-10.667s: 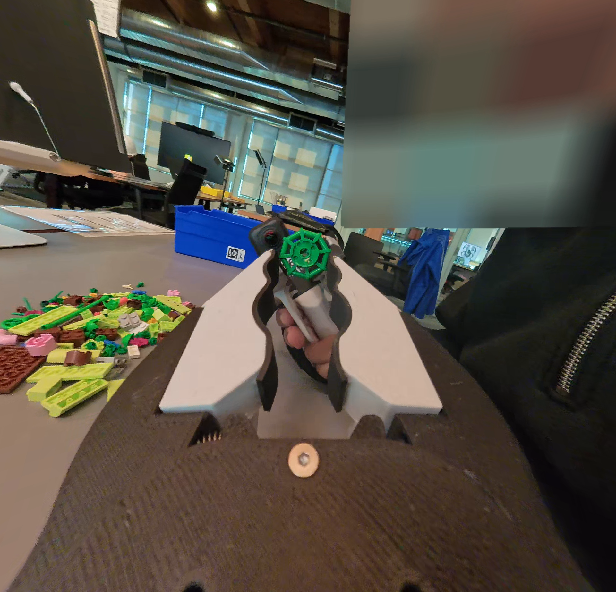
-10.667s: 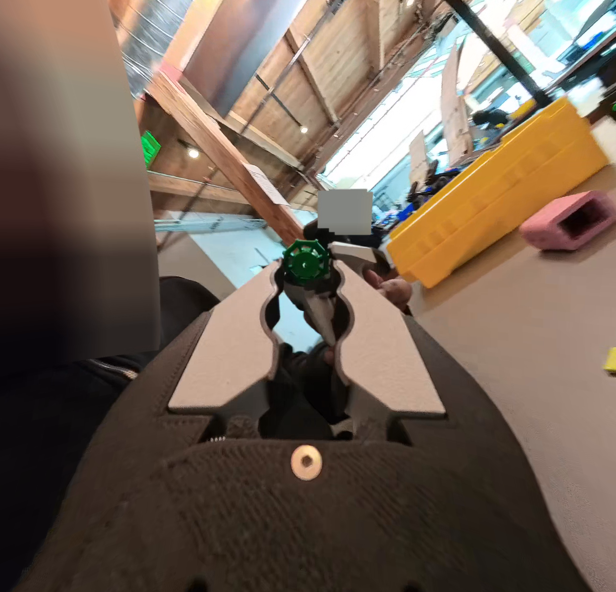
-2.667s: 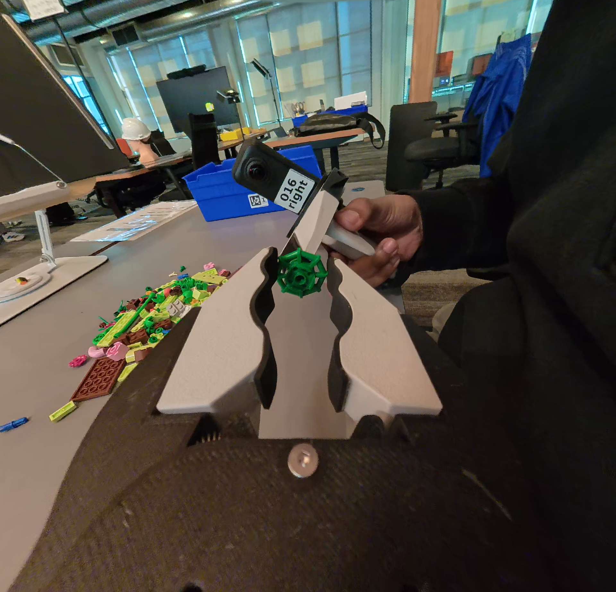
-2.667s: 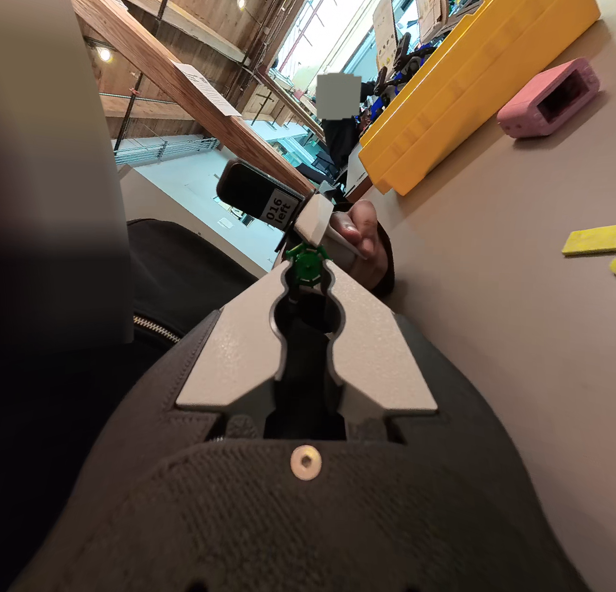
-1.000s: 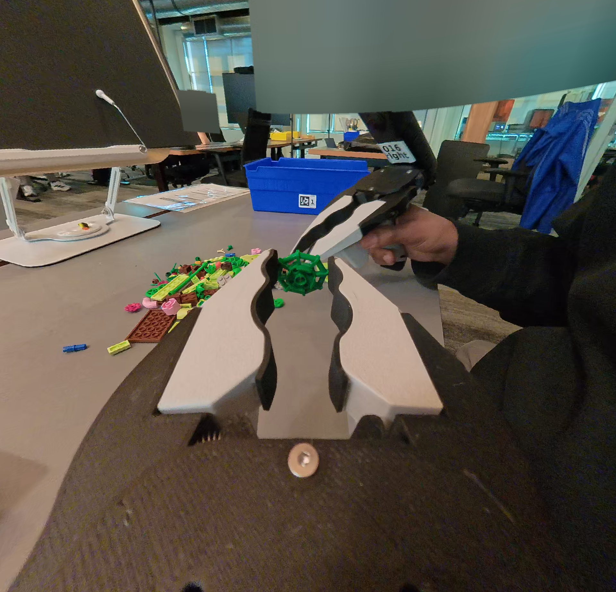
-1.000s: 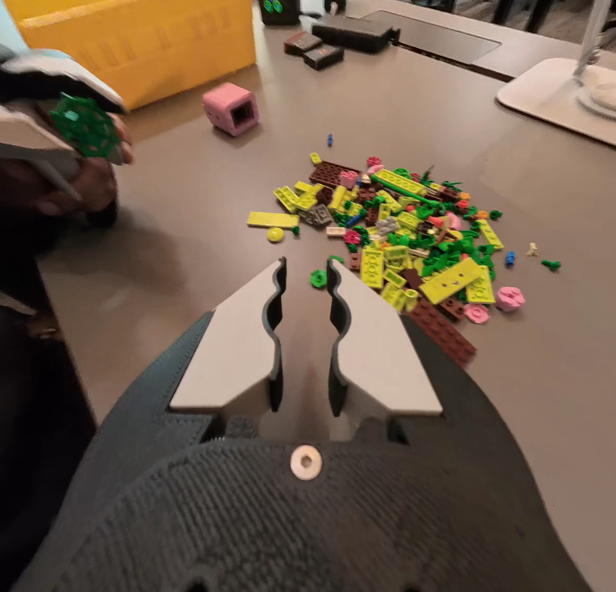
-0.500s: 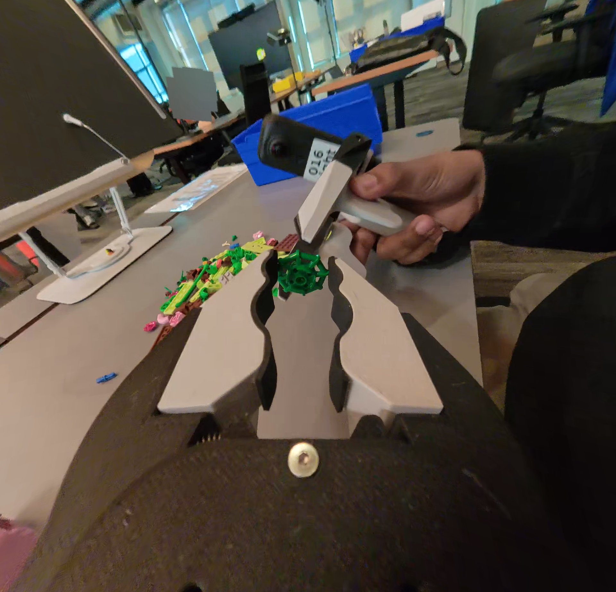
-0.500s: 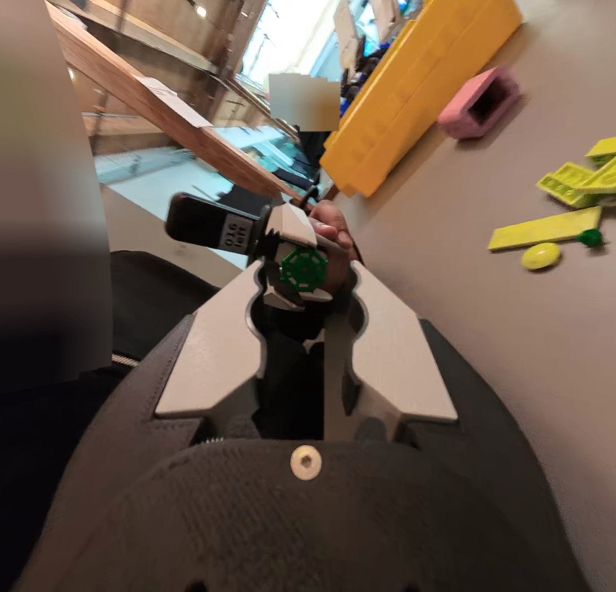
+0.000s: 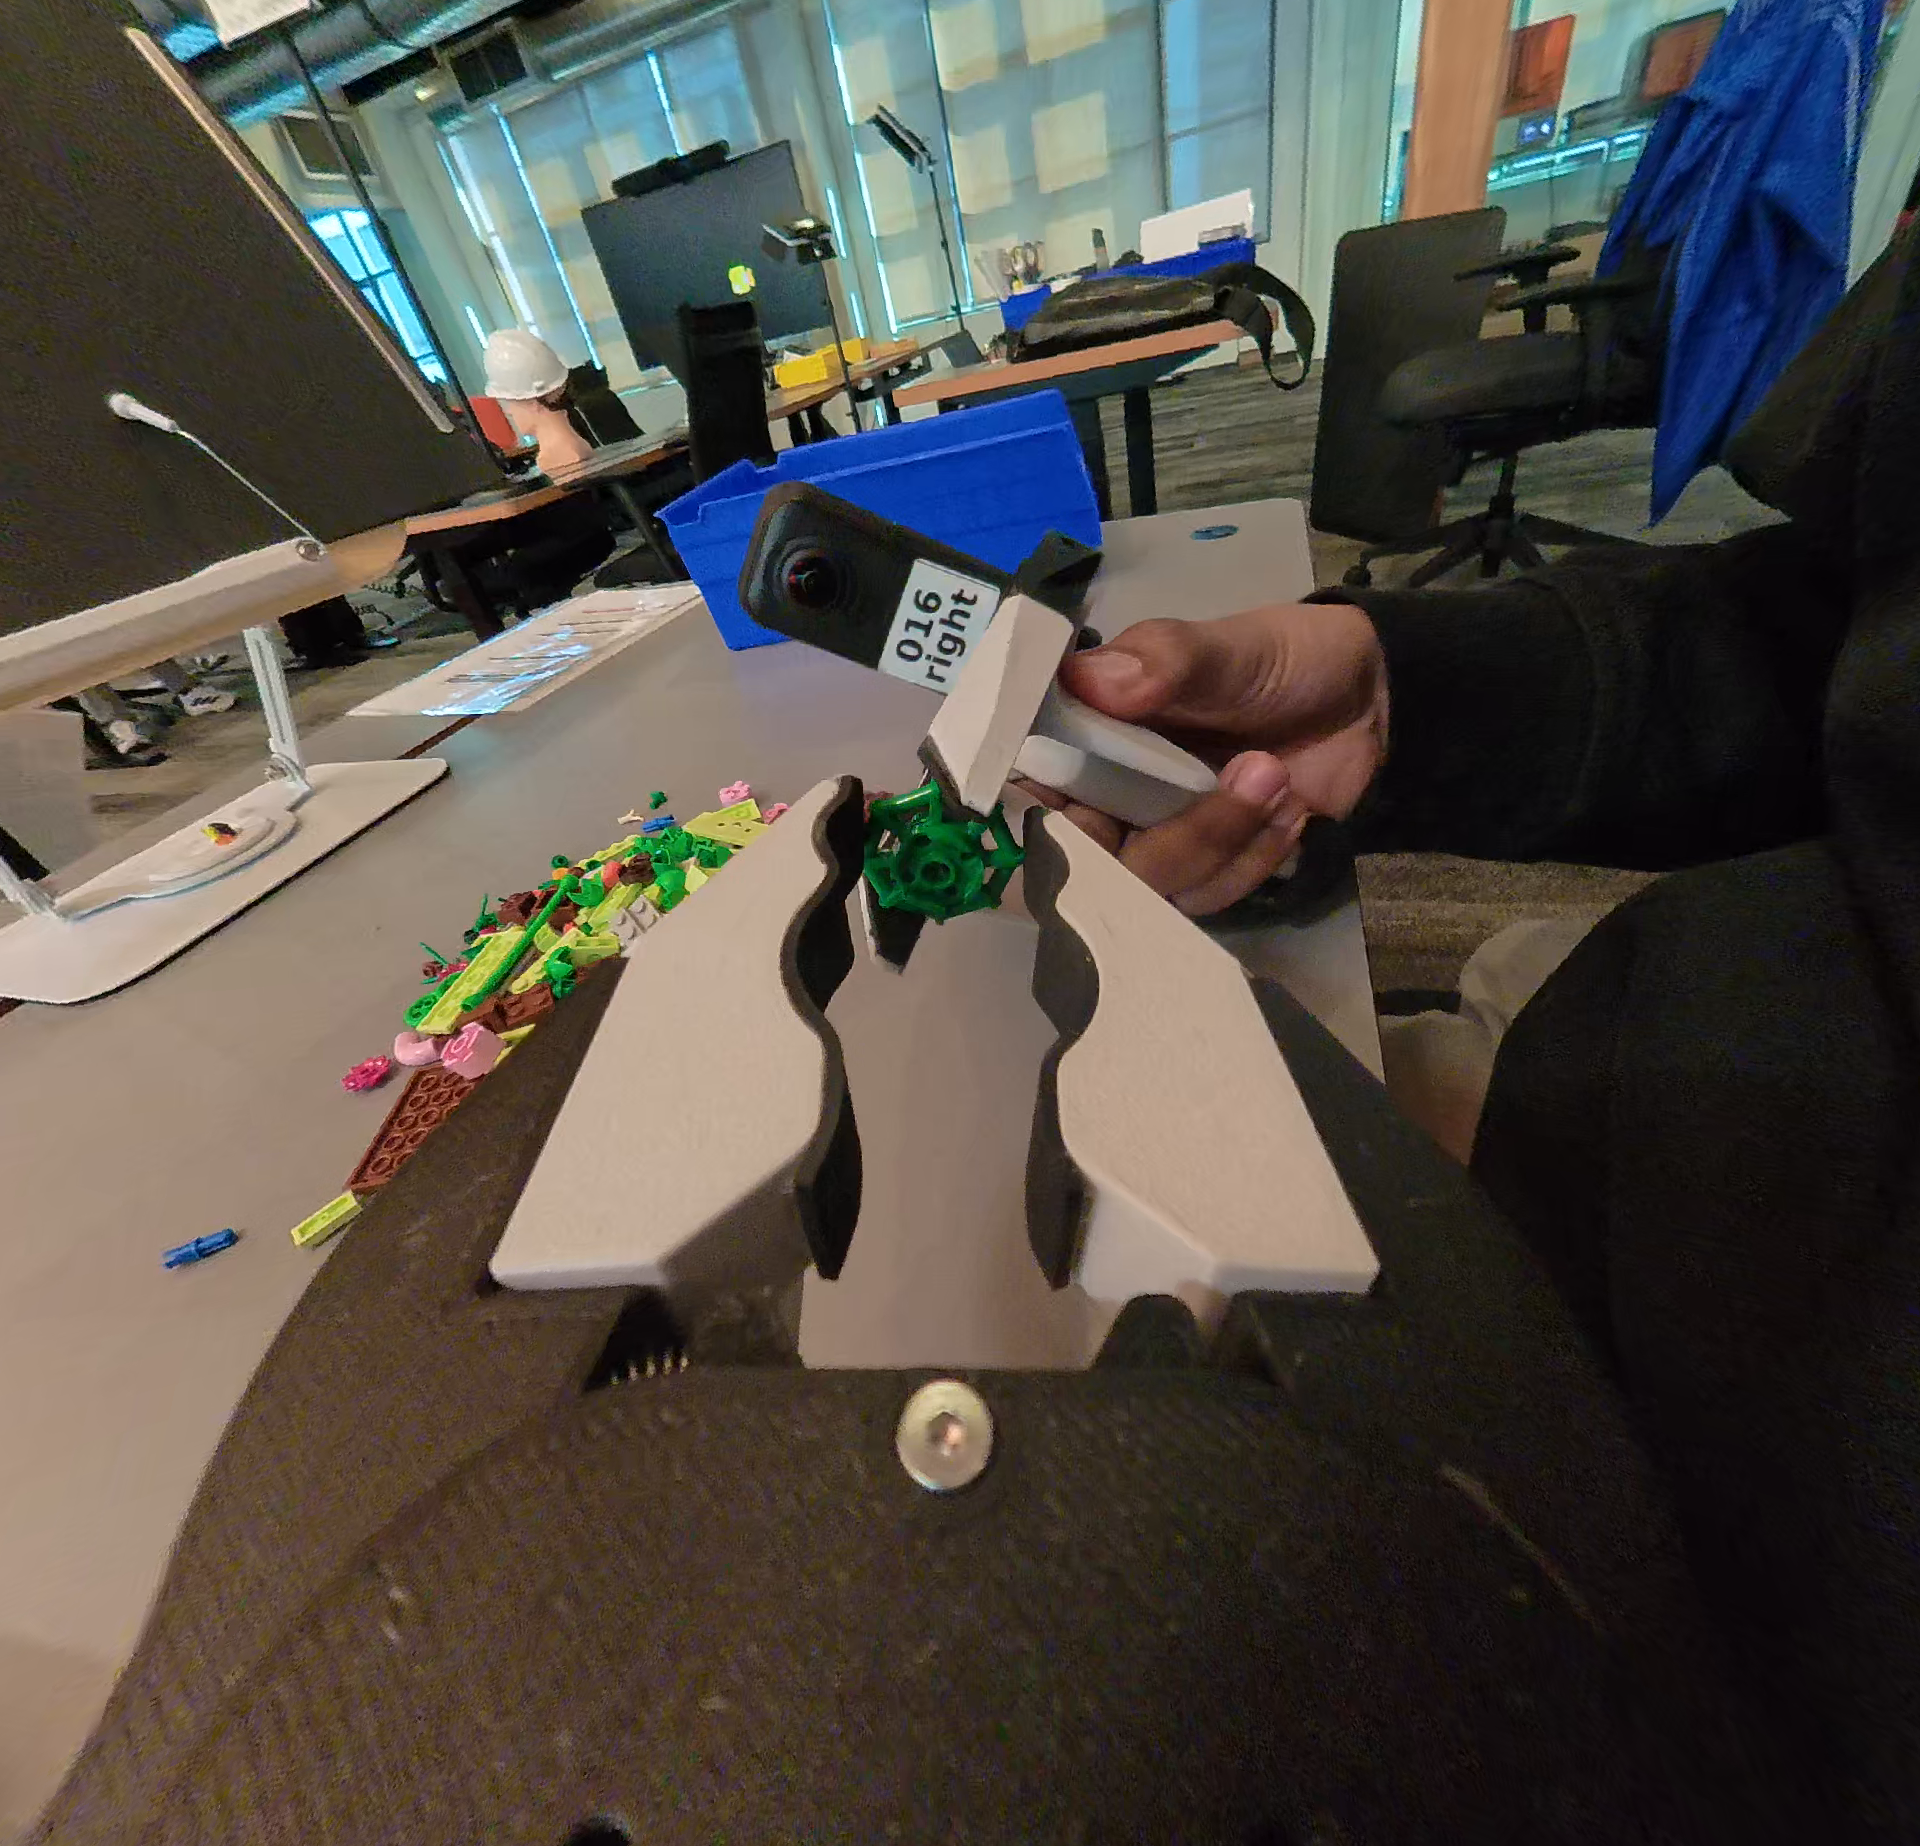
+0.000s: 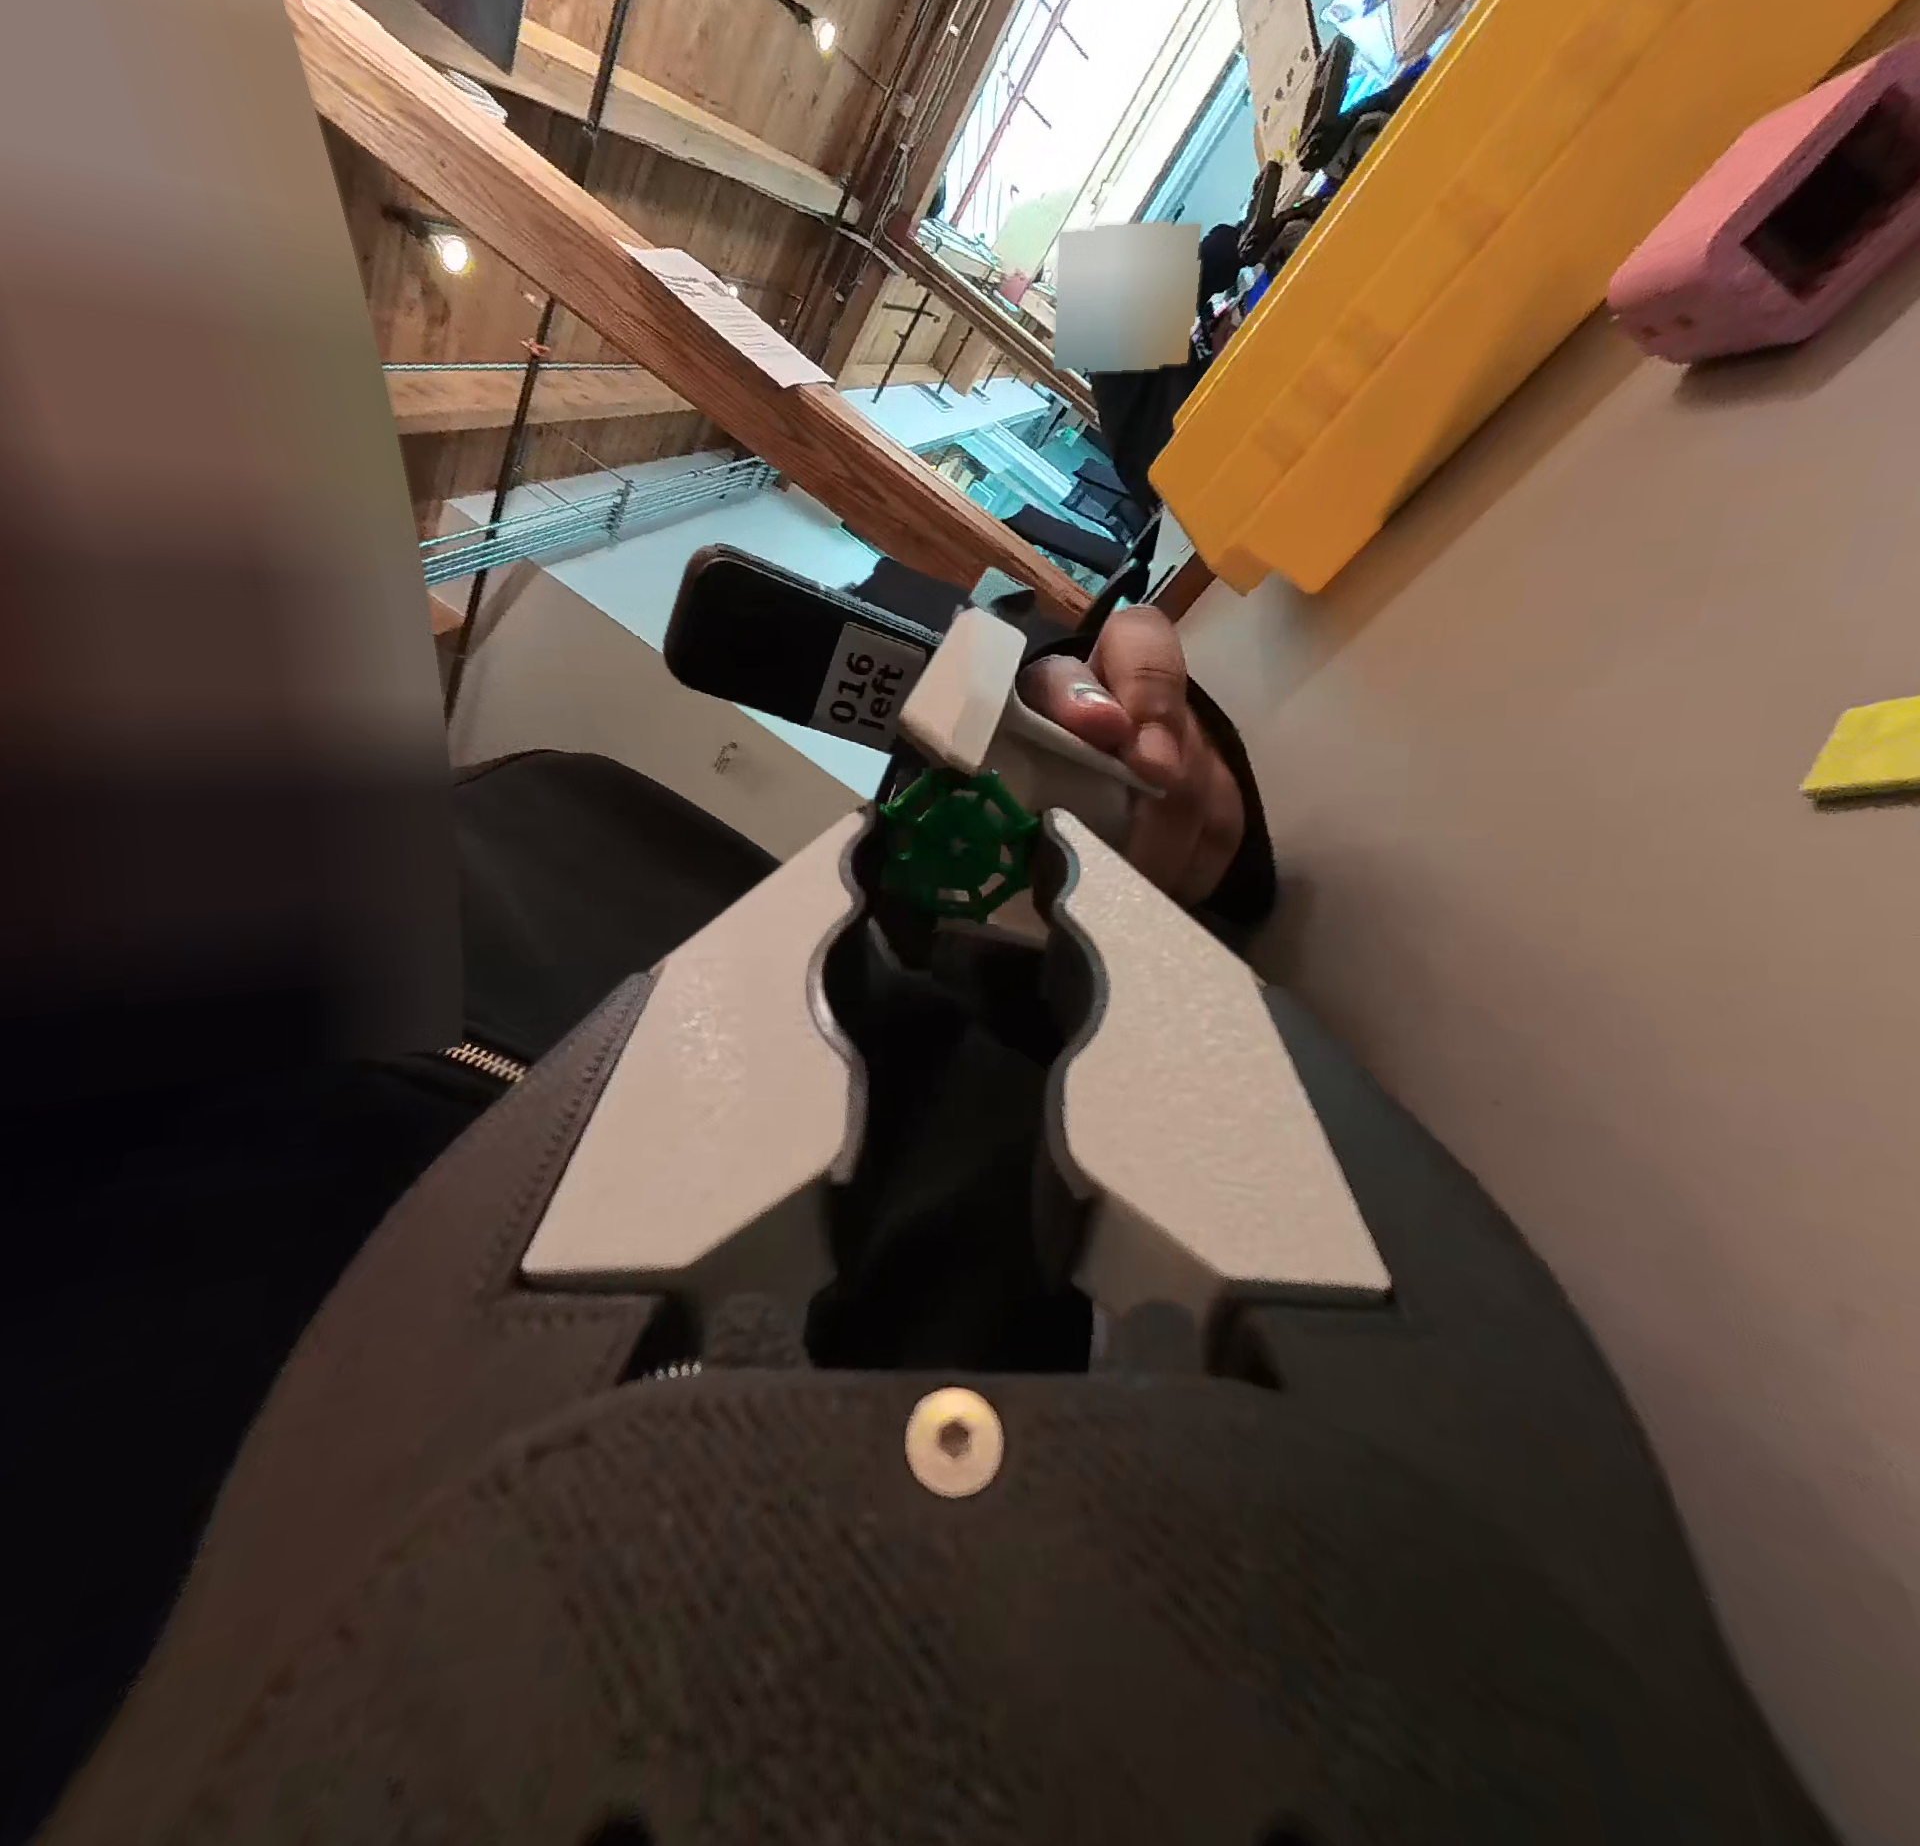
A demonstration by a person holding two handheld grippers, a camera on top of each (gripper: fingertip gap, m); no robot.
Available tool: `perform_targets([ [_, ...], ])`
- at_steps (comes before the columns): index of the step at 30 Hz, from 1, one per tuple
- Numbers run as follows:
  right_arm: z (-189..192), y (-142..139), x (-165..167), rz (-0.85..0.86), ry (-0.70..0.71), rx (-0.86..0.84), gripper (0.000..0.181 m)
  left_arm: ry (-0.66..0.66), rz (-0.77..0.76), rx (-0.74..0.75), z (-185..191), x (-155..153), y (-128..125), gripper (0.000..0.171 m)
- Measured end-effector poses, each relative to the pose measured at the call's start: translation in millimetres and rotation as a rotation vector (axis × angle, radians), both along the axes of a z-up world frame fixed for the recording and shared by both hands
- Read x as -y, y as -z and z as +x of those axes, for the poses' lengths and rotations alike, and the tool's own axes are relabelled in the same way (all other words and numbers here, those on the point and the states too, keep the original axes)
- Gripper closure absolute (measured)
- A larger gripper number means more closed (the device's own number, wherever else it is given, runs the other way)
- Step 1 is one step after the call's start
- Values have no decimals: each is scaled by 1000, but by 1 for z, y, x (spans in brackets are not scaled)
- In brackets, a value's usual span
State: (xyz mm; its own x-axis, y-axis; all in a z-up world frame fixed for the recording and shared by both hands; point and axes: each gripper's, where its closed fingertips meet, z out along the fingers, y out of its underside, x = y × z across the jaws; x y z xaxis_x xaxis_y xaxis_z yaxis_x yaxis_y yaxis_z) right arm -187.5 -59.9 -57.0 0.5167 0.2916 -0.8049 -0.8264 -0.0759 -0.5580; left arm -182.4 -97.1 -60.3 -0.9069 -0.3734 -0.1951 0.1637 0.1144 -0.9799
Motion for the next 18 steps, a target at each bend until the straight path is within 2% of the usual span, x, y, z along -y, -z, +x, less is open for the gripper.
perform_targets([
  [3, 0, -8, 1, 59, 9, 21, 156, 14, -86, -23, -2, -4, -10, 141],
  [7, 6, -26, 15, 207, 6, -40, 156, 50, -225, -103, -1, -18, -27, 139],
  [9, 6, -25, 16, 206, 14, -28, 156, 87, -265, -128, -4, -21, -32, 142],
  [13, 4, -25, 14, 206, -6, -47, 156, 94, -229, -95, -9, -18, -28, 154],
  [18, -2, -20, 6, 161, -31, -30, 155, 98, -179, -123, -9, -13, -19, 151],
])
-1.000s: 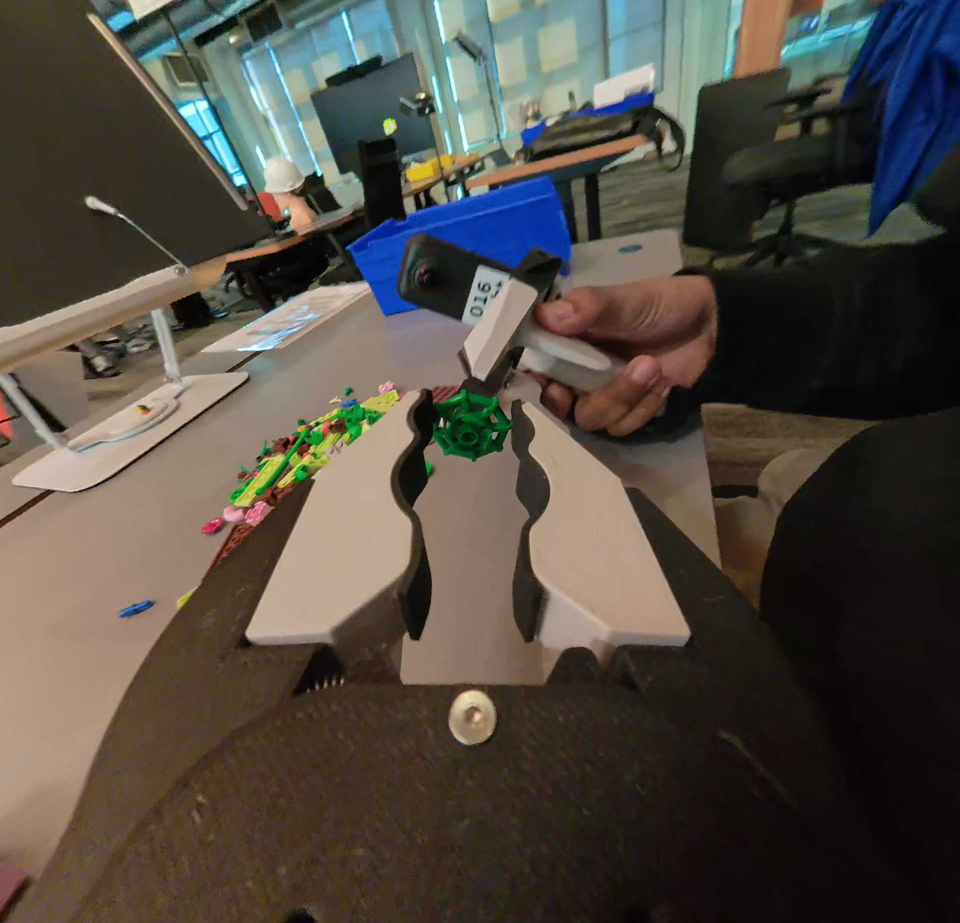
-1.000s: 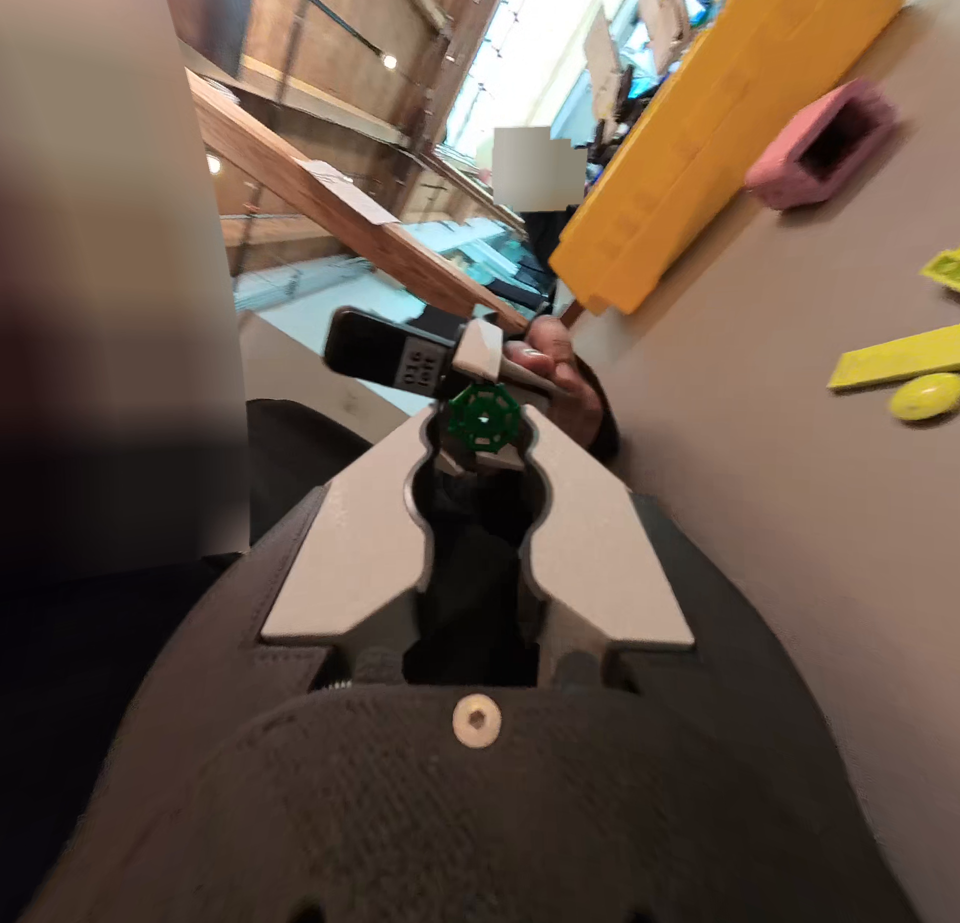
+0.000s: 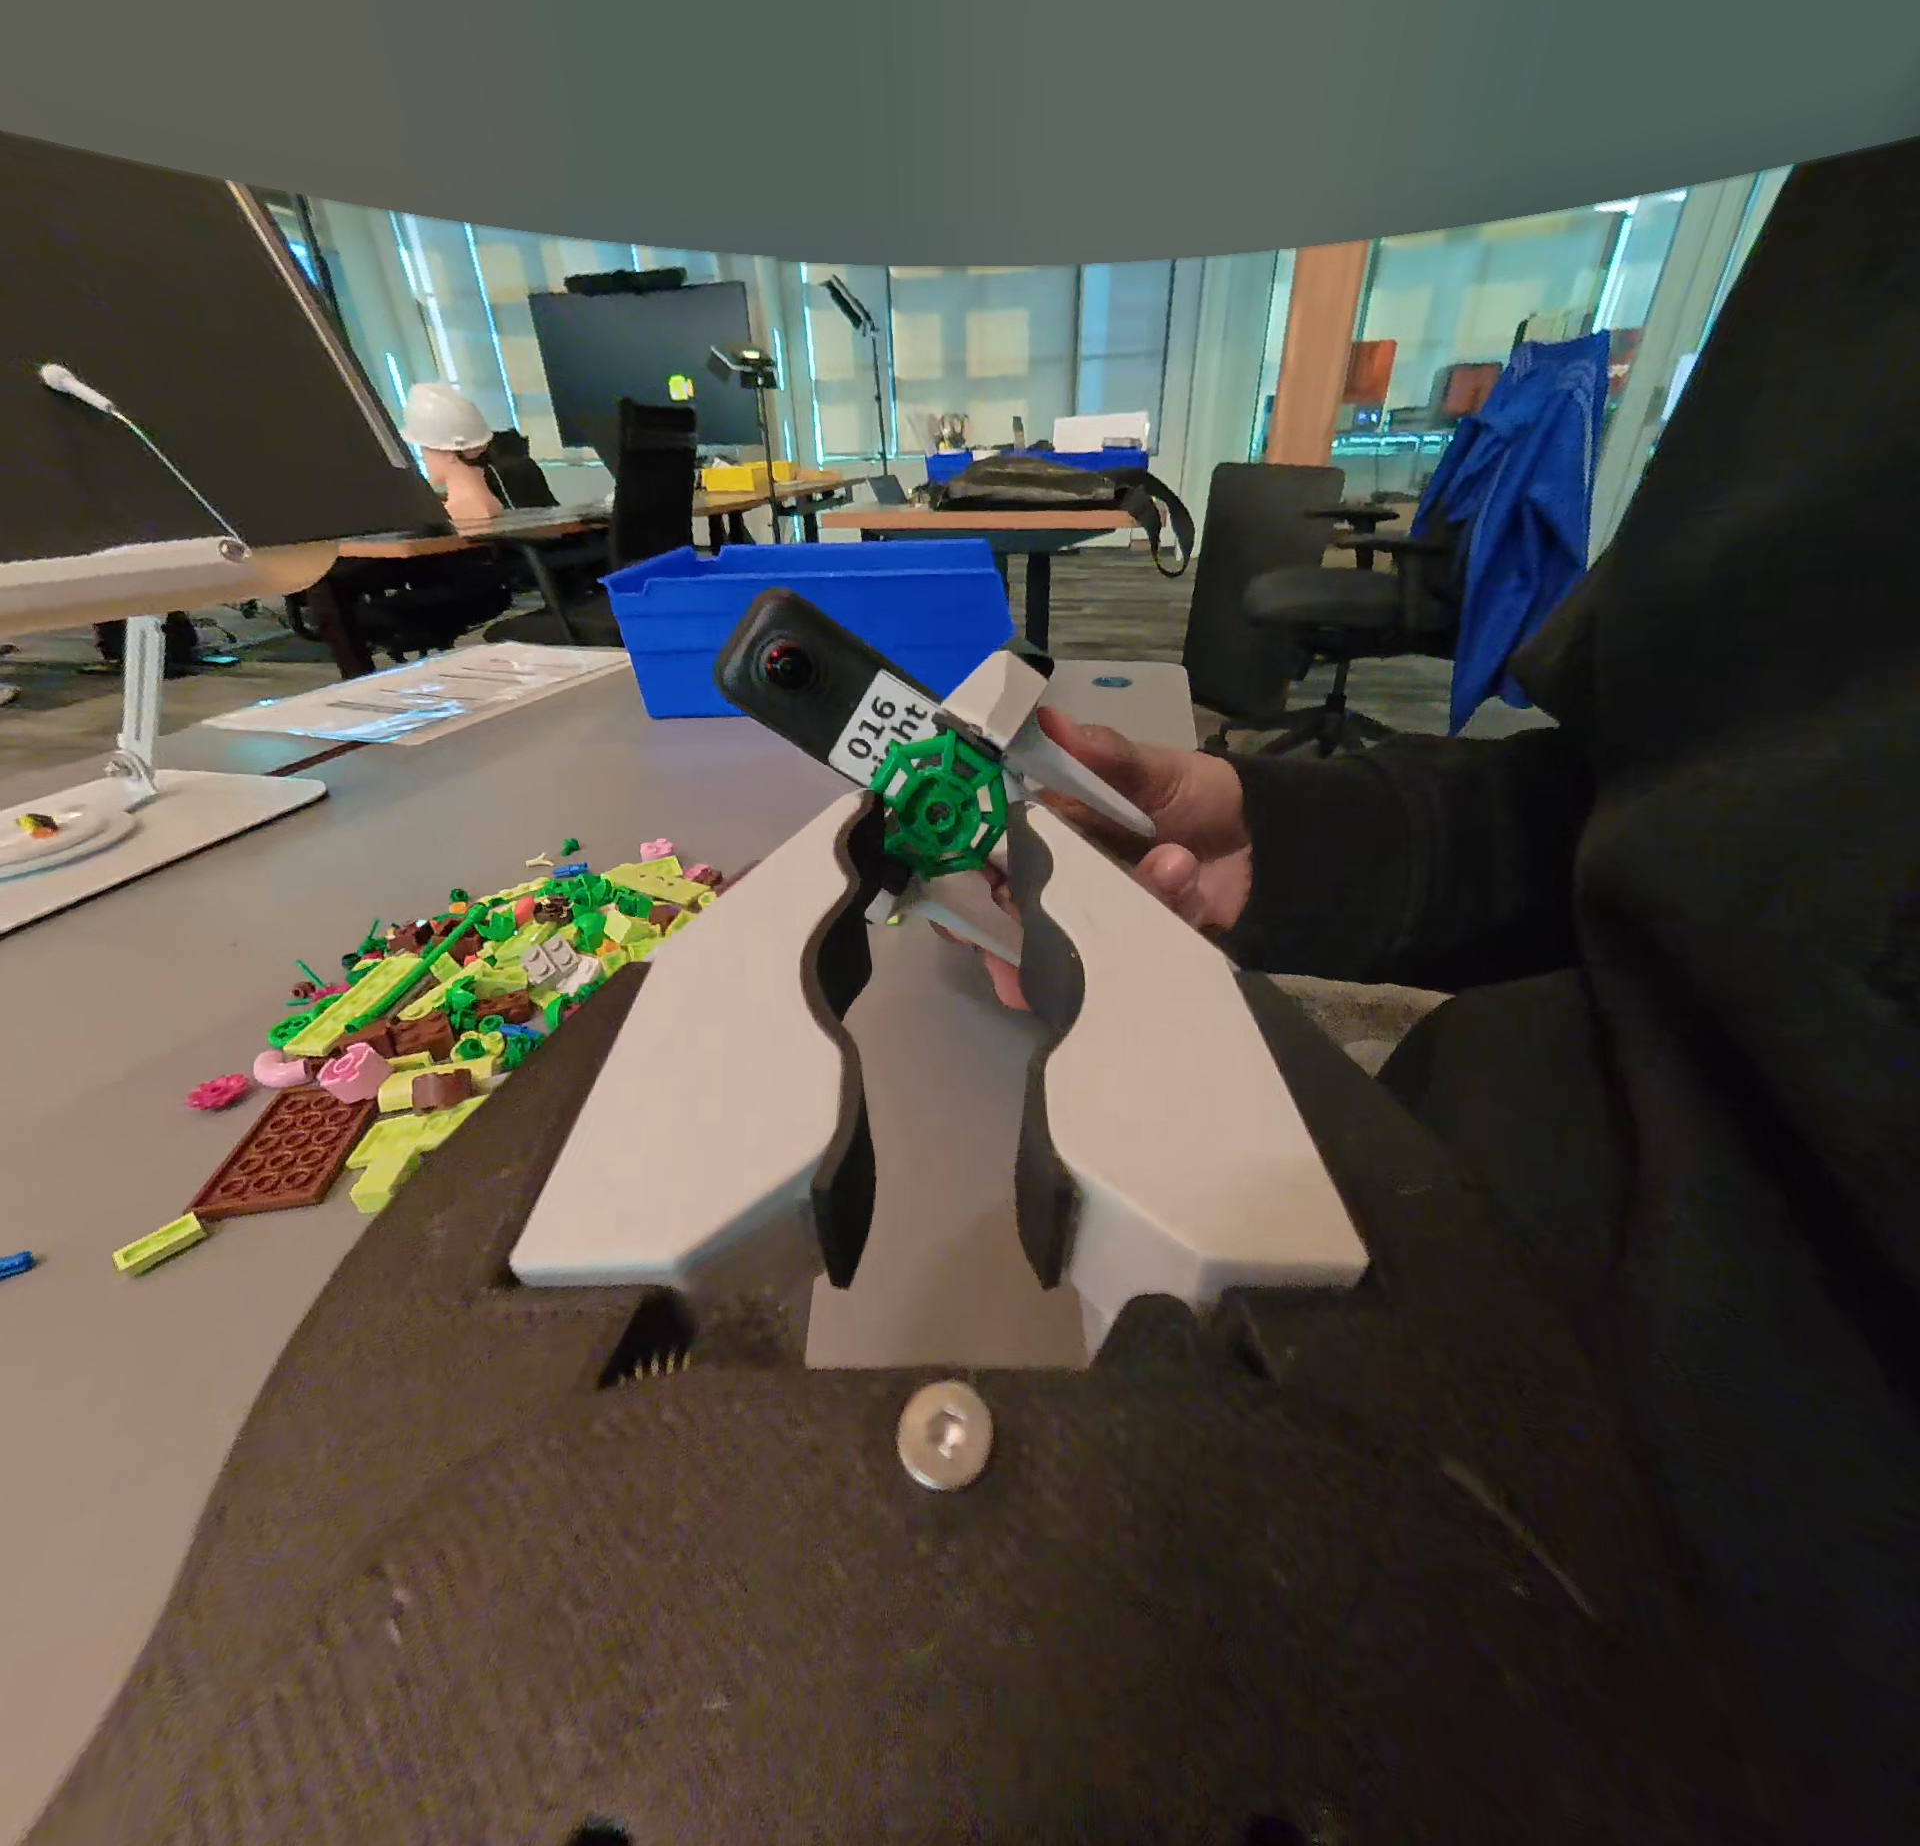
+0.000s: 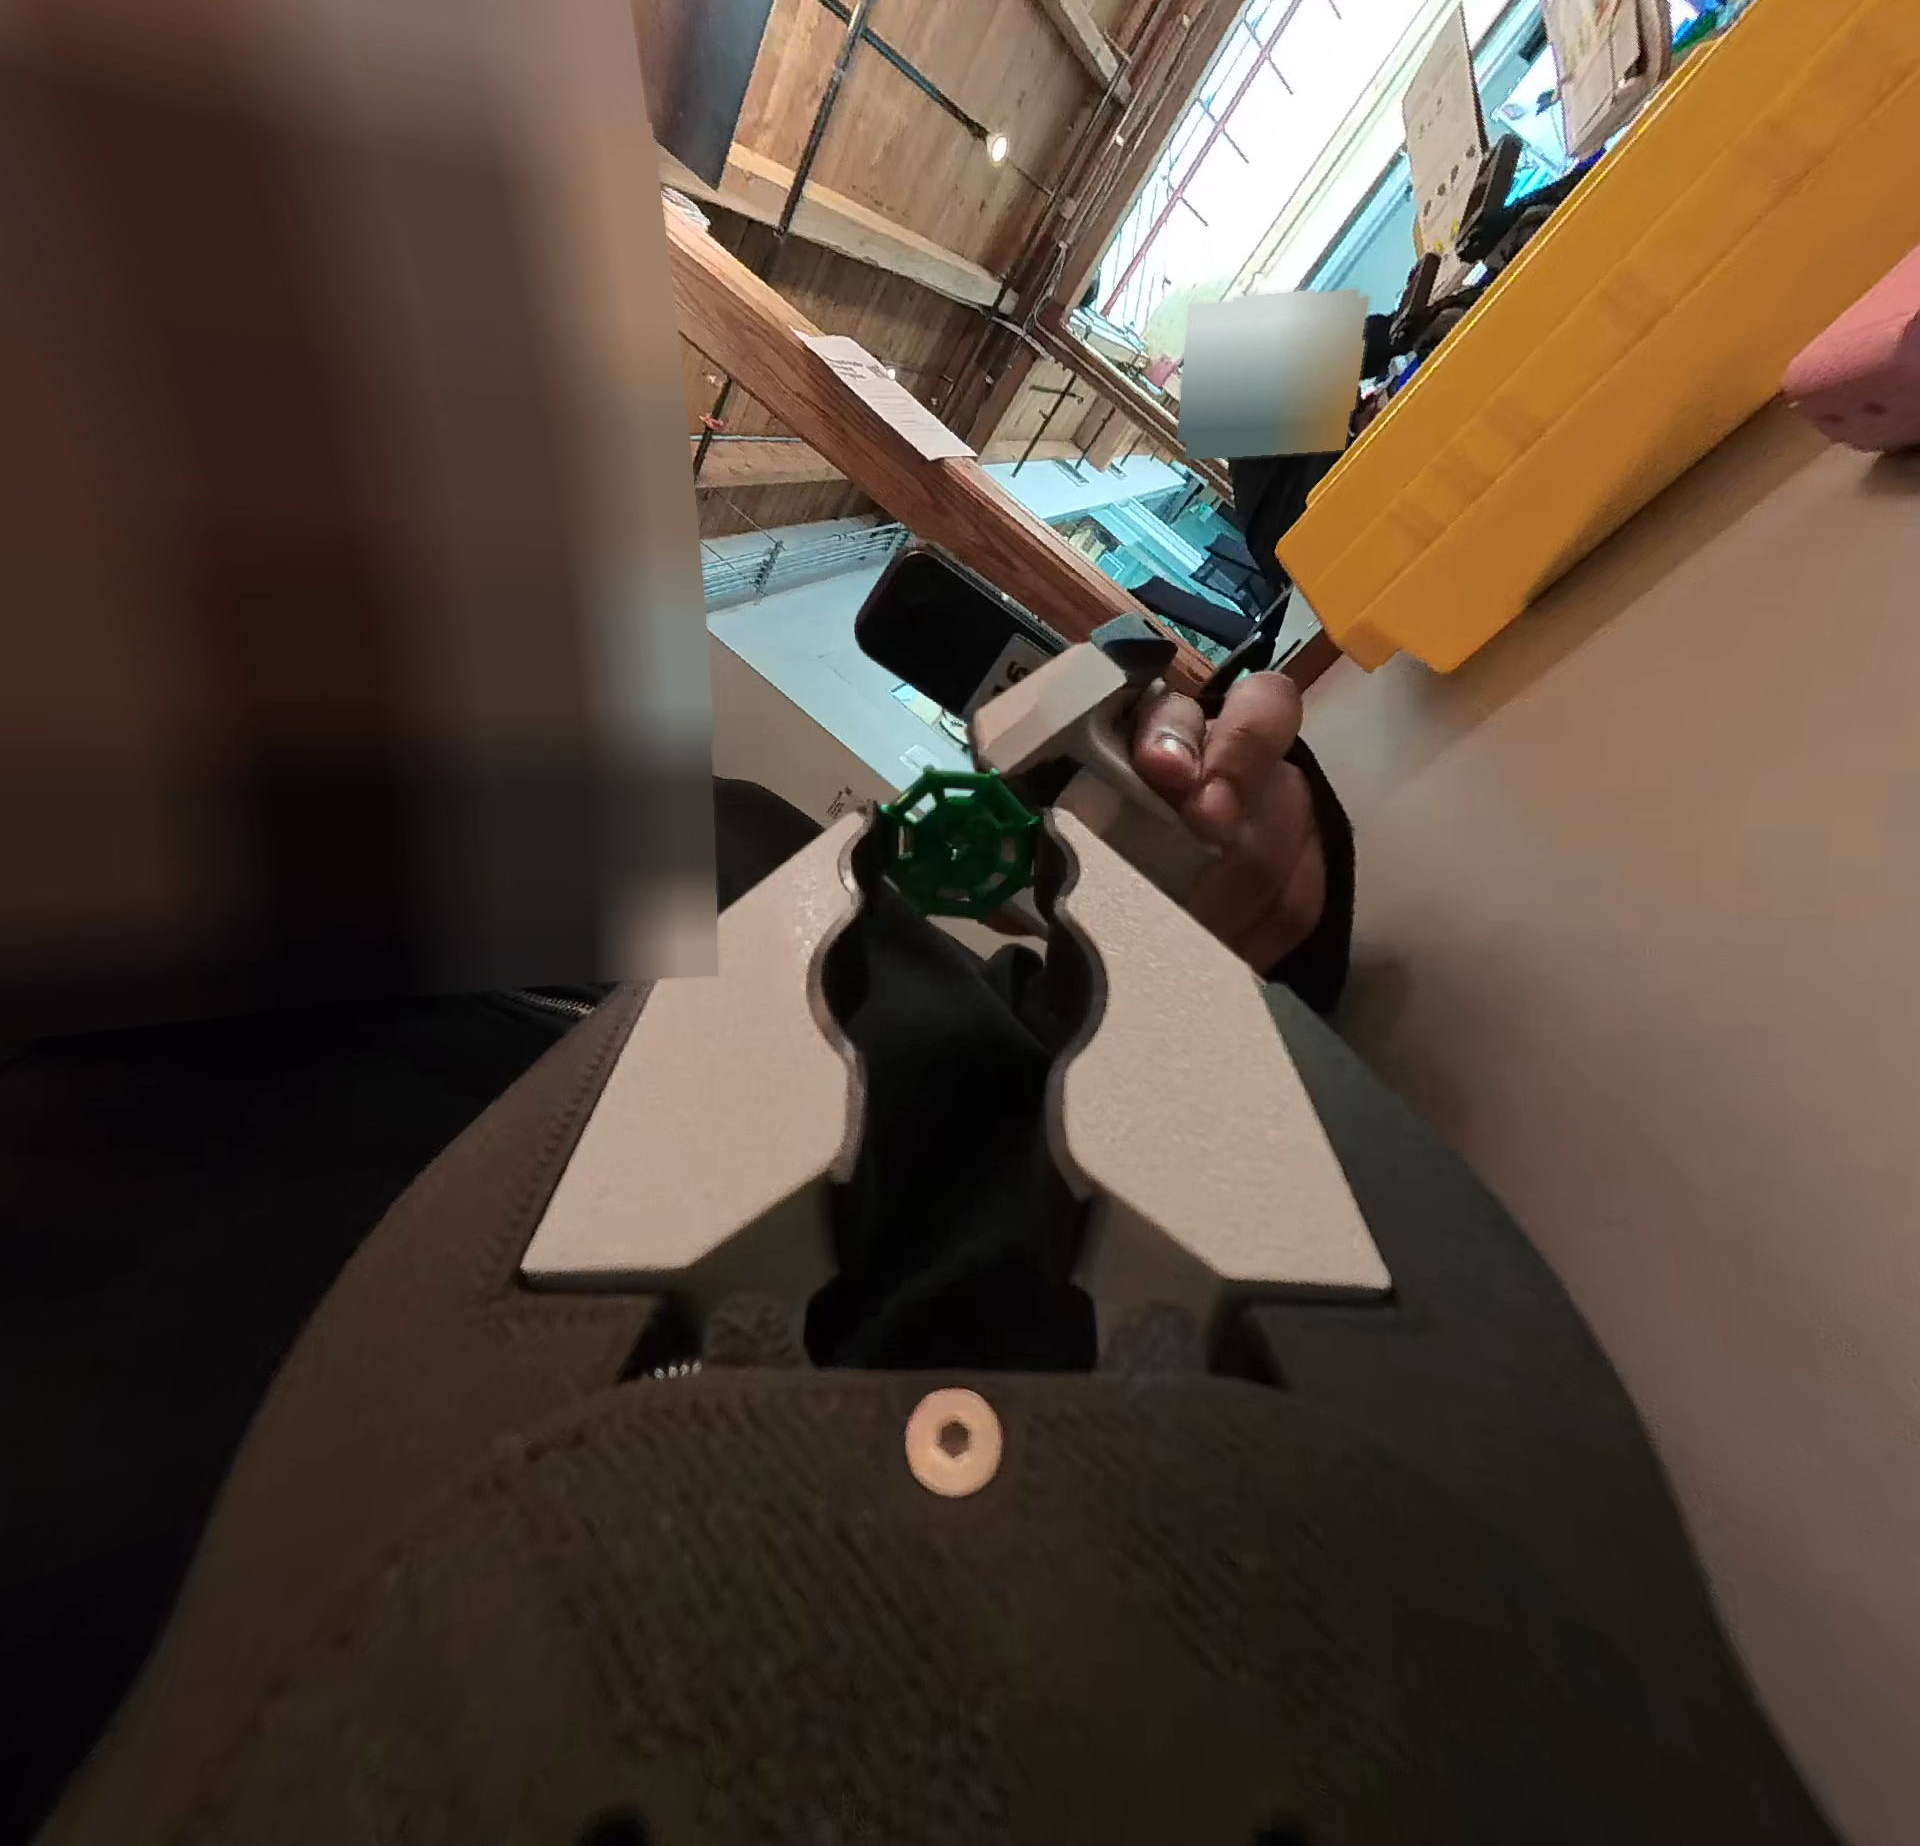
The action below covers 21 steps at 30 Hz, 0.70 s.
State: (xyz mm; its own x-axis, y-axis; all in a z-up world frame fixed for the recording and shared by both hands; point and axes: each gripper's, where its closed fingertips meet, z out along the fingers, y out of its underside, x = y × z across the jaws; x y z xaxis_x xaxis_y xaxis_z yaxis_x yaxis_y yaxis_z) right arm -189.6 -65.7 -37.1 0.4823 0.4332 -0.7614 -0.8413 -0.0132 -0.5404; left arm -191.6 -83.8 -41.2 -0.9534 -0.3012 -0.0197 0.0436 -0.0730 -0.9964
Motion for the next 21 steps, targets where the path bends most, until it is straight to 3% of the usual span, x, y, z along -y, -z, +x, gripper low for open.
perform_targets([
  [3, 0, -2, -2, -6, -11, -1, 156, -16, 8, 12, 1, -2, 0, 159],
  [15, 1, 8, -6, -118, -32, -4, 155, -82, 58, 103, 4, -4, 3, 156],
  [21, -2, 12, -6, -134, -85, -88, 155, -76, 97, 129, 2, -4, 7, 155],
])
